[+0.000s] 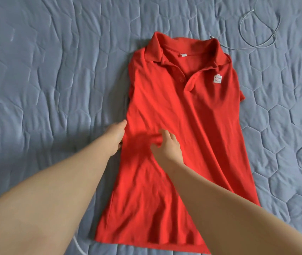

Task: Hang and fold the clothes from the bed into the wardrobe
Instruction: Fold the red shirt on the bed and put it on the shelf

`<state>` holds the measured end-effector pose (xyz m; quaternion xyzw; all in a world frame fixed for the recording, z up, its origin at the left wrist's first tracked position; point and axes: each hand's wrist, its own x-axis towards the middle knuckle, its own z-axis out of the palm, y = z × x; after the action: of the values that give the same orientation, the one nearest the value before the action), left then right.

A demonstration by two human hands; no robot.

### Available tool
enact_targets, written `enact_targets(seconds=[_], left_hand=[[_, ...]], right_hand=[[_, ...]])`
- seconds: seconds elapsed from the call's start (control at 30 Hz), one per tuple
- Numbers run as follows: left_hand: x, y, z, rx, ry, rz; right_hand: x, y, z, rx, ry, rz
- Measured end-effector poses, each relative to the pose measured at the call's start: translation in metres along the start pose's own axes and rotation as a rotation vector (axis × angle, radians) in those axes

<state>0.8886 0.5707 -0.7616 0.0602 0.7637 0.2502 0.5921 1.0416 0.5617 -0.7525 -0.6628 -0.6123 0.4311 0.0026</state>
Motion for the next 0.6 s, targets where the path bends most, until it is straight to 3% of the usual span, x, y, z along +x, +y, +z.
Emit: enact_targets(seconds=[0.2, 0.33, 0.5, 0.6], left_hand=[[0.042, 0.054, 0.005, -0.398, -0.061, -0.039], [0.063, 0.078, 0.023, -0.466, -0.178, -0.073], [0.073, 0.106, 0.035, -0.705, -0.309, 0.131], [0.069, 0.117, 0.03, -0.67, -0.401, 0.147]], right_hand=[[0.092, -0.022, -0.018, 0.243, 0.086, 0.134], [0.129, -0.014, -0.016, 0.435, 0.034, 0.302], [0.142, 0.004, -0.012, 0.483, 0.009, 0.336], [0.145, 0.005, -0.014, 0.511, -0.001, 0.372]])
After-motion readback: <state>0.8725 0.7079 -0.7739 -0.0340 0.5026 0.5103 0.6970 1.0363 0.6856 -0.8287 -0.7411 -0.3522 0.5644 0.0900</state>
